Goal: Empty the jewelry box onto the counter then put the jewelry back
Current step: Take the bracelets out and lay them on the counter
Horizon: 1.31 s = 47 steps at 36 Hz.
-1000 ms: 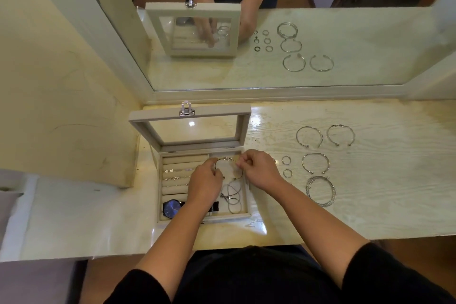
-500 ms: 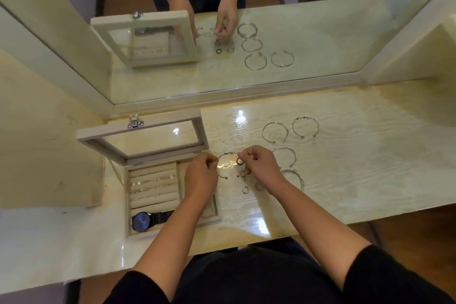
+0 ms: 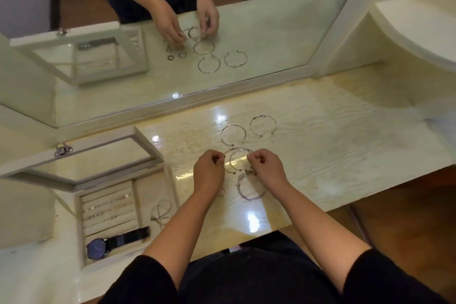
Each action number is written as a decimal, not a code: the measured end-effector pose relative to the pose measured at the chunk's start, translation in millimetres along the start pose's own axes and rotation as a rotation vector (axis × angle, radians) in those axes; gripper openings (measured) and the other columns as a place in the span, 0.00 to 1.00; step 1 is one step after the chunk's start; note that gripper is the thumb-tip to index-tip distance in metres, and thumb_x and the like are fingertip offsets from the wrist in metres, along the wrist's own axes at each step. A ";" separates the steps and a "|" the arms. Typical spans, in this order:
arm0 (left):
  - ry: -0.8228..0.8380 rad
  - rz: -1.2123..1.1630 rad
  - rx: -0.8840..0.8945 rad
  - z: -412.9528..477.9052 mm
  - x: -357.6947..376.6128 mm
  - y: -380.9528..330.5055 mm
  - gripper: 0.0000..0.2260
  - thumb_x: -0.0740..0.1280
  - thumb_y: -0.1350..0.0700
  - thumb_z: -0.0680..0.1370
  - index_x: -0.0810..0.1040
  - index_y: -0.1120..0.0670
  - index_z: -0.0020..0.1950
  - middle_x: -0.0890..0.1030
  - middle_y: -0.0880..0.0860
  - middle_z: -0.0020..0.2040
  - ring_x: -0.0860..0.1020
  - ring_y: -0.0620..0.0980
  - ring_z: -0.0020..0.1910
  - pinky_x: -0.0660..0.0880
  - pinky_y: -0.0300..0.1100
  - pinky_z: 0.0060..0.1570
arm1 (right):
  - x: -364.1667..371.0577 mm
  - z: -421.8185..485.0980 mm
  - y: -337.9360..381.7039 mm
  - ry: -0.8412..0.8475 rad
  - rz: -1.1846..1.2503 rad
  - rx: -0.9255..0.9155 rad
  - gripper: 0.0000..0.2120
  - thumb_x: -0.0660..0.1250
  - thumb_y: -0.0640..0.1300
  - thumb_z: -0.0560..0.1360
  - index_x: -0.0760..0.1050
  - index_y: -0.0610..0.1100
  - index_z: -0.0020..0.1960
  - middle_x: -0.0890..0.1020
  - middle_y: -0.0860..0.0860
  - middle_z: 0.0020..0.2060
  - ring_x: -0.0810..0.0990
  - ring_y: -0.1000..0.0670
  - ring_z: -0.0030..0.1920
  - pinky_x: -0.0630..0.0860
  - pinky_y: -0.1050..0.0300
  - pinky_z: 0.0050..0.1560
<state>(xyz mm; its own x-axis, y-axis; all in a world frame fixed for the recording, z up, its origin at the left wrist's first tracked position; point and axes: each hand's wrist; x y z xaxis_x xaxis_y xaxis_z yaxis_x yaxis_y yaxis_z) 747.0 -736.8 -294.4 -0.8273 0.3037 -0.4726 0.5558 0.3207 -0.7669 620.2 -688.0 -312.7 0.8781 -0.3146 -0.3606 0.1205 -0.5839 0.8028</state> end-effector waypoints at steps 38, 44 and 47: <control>0.205 0.197 0.017 4.0 86.8 -37.8 0.15 0.56 0.68 0.74 0.80 0.60 0.52 0.82 0.58 0.50 0.77 0.54 0.49 0.65 0.38 0.42 | -74.7 54.1 -36.0 -0.129 -0.257 -0.008 0.04 0.63 0.36 0.74 0.76 0.40 0.41 0.77 0.51 0.36 0.74 0.53 0.39 0.64 0.66 0.31; 0.227 0.257 0.064 6.9 90.2 -38.3 0.15 0.56 0.69 0.73 0.80 0.61 0.51 0.82 0.57 0.48 0.77 0.54 0.47 0.65 0.38 0.36 | -77.9 55.3 -35.1 -0.125 -0.269 0.001 0.04 0.64 0.37 0.74 0.75 0.42 0.41 0.75 0.54 0.33 0.73 0.54 0.38 0.64 0.69 0.30; 0.234 0.276 0.075 7.1 91.3 -37.9 0.13 0.56 0.69 0.72 0.80 0.63 0.46 0.80 0.59 0.41 0.74 0.54 0.40 0.63 0.39 0.32 | -77.9 55.7 -34.4 -0.121 -0.277 0.008 0.04 0.63 0.37 0.74 0.76 0.40 0.42 0.75 0.54 0.33 0.73 0.54 0.39 0.64 0.64 0.36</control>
<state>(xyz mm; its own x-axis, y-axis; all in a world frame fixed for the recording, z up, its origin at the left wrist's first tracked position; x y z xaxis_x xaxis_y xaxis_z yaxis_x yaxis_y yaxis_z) 649.8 -727.6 -311.6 -0.6014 0.5691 -0.5607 0.7408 0.1345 -0.6581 521.8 -685.1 -338.7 0.7505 -0.2290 -0.6200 0.3439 -0.6658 0.6622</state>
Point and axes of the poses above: each hand's wrist, its own z-axis towards the middle knuckle, its own x-axis out of the palm, y = z × x
